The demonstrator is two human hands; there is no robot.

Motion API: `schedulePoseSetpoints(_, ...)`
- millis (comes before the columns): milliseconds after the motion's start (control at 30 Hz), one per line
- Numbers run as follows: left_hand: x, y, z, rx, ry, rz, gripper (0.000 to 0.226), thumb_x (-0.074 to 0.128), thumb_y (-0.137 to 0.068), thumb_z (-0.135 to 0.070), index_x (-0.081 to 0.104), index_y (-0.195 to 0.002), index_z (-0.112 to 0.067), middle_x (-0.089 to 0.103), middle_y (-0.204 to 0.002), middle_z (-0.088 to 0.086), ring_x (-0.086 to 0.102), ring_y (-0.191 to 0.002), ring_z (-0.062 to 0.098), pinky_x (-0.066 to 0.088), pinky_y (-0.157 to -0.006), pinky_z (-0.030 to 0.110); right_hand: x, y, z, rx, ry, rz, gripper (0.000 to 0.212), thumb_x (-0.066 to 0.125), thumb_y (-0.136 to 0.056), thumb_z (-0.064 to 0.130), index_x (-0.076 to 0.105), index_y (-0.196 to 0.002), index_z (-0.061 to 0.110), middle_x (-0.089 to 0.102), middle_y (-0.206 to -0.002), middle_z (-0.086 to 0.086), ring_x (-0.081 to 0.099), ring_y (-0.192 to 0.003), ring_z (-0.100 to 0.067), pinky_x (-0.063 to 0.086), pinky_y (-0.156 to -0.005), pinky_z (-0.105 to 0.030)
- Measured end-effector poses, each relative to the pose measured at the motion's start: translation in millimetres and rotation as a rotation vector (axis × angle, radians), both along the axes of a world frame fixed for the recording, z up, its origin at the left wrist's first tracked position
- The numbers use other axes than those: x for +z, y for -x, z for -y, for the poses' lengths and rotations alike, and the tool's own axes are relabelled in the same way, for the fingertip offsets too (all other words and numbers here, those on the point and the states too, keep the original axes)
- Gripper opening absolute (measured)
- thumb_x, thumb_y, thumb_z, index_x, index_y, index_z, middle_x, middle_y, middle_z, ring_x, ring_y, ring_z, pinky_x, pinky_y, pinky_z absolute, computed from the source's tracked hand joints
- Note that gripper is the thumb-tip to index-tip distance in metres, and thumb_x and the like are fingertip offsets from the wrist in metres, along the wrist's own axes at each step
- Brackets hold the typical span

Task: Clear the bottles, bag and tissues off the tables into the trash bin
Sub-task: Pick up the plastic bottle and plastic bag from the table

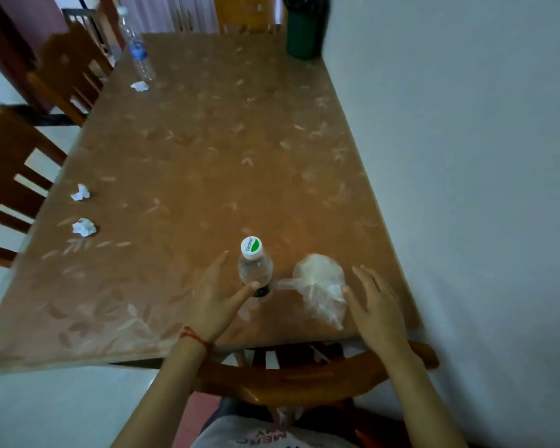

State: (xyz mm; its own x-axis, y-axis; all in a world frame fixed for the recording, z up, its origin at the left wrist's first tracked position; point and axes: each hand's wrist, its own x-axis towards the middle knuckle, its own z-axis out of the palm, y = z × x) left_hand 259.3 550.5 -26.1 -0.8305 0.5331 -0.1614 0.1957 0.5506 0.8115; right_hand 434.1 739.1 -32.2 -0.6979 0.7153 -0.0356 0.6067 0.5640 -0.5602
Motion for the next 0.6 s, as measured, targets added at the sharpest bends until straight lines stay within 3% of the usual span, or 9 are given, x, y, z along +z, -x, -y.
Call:
schedulePoseSetpoints(67, -2.8, 2.9, -10.8, 0.030, -0.057, 0.055, 0.082, 0.076, -0.067, -0.044, 0.041, -0.136, -0.017, 0.044, -0.142, 0.003, 0.042, -0.128, 0.019, 0.035, -0.105, 0.036, -2.4, -0.1, -7.9, 0.005, 0.026, -0.007, 0.046, 0.050, -0.092, 0.034, 0.046, -0.134, 0.016, 0.044, -0.142, -0.005, 0.041, -0.129, -0.024, 0.037, -0.102, -0.038)
schedulePoseSetpoints(200, -11.0, 7.4, -29.9, 0.034, -0.113, 0.116, 0.064, 0.080, -0.066, -0.019, 0.052, -0.123, -0.012, 0.059, -0.122, 0.003, 0.054, -0.113, 0.018, 0.041, -0.098, 0.032, -8.9, 1.5, -19.5, -0.016, 0.096, -0.012, 0.047, 0.049, -0.092, 0.037, 0.047, -0.134, 0.017, 0.043, -0.142, -0.005, 0.040, -0.129, -0.023, 0.038, -0.103, -0.040)
schedulePoseSetpoints(367, -14.6, 11.7, -35.3, 0.077, -0.145, 0.145, 0.062, 0.083, -0.059, -0.029, 0.057, -0.113, -0.015, 0.064, -0.110, 0.002, 0.059, -0.103, 0.019, 0.048, -0.092, 0.039, -13.7, 10.0, -27.9, 0.007, 0.200, -0.016, 0.043, 0.051, -0.093, 0.030, 0.047, -0.133, 0.015, 0.046, -0.139, -0.004, 0.043, -0.125, -0.018, 0.032, -0.095, -0.023)
schedulePoseSetpoints(467, -10.6, 15.3, -33.7, 0.124, -0.200, 0.163, 0.053, 0.082, -0.062, -0.018, 0.056, -0.108, -0.016, 0.063, -0.101, -0.006, 0.060, -0.096, 0.009, 0.050, -0.084, 0.025, -17.8, 19.0, -32.6, 0.003, 0.300, -0.032, 0.044, 0.055, -0.091, 0.030, 0.048, -0.132, 0.017, 0.050, -0.134, -0.002, 0.046, -0.117, -0.012, 0.033, -0.090, -0.021)
schedulePoseSetpoints(533, -7.4, 20.0, -29.7, 0.142, -0.233, 0.179, 0.050, 0.077, -0.068, -0.004, 0.053, -0.111, -0.011, 0.061, -0.101, -0.007, 0.058, -0.094, 0.005, 0.048, -0.081, 0.019, -22.9, 26.8, -36.6, -0.017, 0.393, -0.023, 0.049, 0.059, -0.088, 0.034, 0.047, -0.133, 0.019, 0.051, -0.133, -0.002, 0.046, -0.111, -0.009, 0.036, -0.088, -0.022)
schedulePoseSetpoints(600, -6.2, 26.2, -22.3, 0.160, -0.259, 0.229, 0.054, 0.075, -0.069, -0.004, 0.051, -0.117, -0.007, 0.062, -0.106, 0.000, 0.059, -0.096, 0.010, 0.048, -0.082, 0.025, -30.3, 35.1, -40.6, -0.041, 0.485, -0.001, 0.054, 0.065, -0.084, 0.034, 0.047, -0.132, 0.019, 0.053, -0.131, -0.002, 0.048, -0.109, -0.010, 0.040, -0.088, -0.025)
